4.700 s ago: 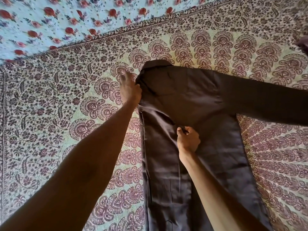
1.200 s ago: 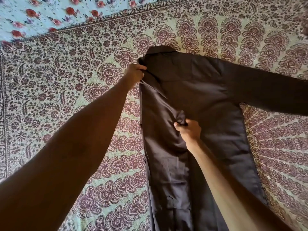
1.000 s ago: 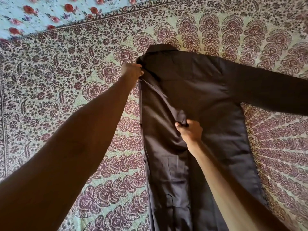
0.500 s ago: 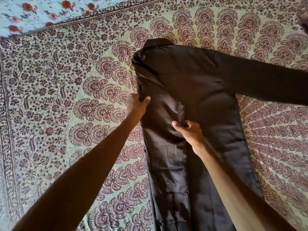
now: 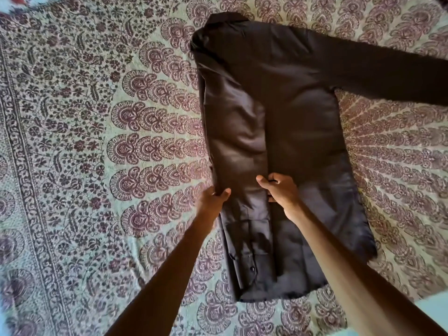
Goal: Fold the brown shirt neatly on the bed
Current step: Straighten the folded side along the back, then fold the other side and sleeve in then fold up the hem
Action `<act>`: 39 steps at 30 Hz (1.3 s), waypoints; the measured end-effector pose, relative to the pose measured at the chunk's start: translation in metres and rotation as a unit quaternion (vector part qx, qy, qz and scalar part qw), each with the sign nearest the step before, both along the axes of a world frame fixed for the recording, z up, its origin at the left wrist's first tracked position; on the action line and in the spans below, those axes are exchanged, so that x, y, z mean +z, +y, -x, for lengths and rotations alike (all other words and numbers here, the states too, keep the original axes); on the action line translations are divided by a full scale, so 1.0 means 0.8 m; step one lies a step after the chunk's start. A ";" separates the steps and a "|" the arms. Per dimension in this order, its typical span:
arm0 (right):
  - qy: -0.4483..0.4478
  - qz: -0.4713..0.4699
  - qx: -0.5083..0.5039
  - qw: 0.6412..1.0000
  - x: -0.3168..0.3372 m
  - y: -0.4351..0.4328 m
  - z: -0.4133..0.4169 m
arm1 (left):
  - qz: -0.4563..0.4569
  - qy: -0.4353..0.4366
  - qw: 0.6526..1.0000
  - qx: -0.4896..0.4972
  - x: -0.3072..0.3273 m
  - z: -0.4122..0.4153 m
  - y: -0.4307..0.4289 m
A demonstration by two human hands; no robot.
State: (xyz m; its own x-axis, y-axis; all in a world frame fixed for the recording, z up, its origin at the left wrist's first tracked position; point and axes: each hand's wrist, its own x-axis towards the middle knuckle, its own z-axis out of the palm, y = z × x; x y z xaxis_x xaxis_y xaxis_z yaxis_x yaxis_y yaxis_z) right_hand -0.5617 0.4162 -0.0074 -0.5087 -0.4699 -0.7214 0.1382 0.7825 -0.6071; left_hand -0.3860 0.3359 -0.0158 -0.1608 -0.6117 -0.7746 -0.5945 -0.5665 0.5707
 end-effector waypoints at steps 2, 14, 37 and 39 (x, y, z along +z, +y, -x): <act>-0.008 -0.017 0.022 1.000 0.000 0.032 -0.017 | -0.007 0.001 1.000 -0.003 0.001 -0.016 0.038; 0.032 -0.052 0.108 0.992 -0.004 0.210 -0.097 | -0.034 -0.063 0.997 0.018 -0.022 -0.103 0.188; 0.229 -0.050 0.094 0.968 0.026 0.240 0.000 | 0.284 -0.140 0.875 -0.365 0.050 -0.012 0.176; 0.242 -0.042 0.072 0.967 0.032 0.214 0.033 | 0.285 -0.121 0.871 -0.381 0.060 0.037 0.141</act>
